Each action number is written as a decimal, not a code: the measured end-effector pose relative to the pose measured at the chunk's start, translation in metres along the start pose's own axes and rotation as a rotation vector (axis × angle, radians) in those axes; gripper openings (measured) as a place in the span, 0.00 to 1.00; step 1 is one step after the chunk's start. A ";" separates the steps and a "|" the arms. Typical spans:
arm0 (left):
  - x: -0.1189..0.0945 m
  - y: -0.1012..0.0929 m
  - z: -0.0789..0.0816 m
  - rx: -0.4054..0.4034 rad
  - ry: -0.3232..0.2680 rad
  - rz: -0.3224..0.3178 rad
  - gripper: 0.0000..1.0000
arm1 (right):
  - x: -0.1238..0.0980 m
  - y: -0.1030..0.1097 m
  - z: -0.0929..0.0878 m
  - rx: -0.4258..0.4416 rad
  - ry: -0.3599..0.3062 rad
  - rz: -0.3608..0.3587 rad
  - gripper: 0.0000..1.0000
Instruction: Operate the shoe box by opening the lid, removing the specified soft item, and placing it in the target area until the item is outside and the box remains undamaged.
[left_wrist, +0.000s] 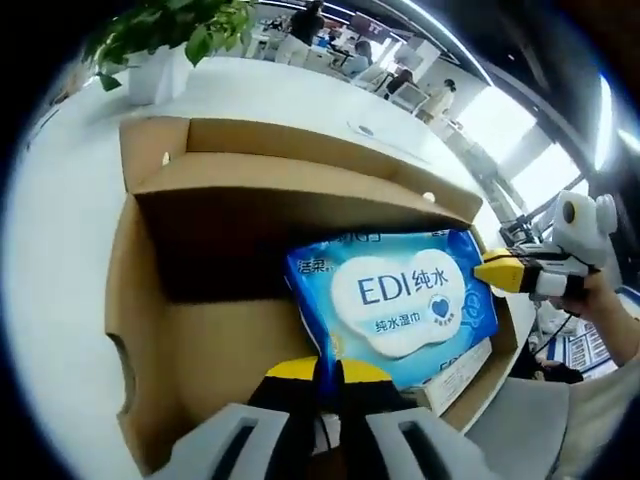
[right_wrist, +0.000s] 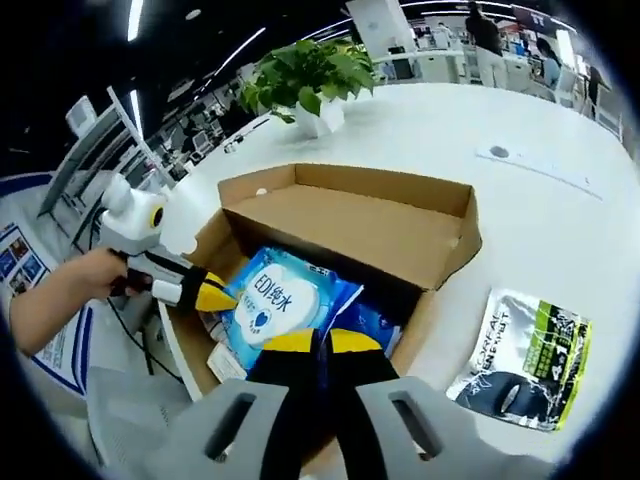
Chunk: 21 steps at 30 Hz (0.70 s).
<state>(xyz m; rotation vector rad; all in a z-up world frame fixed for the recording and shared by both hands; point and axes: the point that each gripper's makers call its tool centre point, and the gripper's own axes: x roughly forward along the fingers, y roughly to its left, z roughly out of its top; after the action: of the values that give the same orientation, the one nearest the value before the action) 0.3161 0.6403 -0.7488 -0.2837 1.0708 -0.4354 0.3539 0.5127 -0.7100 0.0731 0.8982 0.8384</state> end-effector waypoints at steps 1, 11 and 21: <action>0.000 0.000 0.000 -0.002 -0.001 -0.002 0.05 | 0.001 0.002 -0.001 -0.007 0.005 0.005 0.03; -0.005 -0.002 0.002 0.020 -0.017 -0.008 0.03 | 0.007 0.008 -0.004 -0.033 0.015 0.004 0.01; -0.022 -0.006 0.009 0.024 -0.072 -0.003 0.03 | 0.000 0.013 0.002 -0.052 -0.011 0.005 0.00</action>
<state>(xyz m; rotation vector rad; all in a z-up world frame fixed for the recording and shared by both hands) 0.3141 0.6455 -0.7250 -0.2779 0.9940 -0.4377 0.3472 0.5220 -0.7041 0.0343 0.8659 0.8644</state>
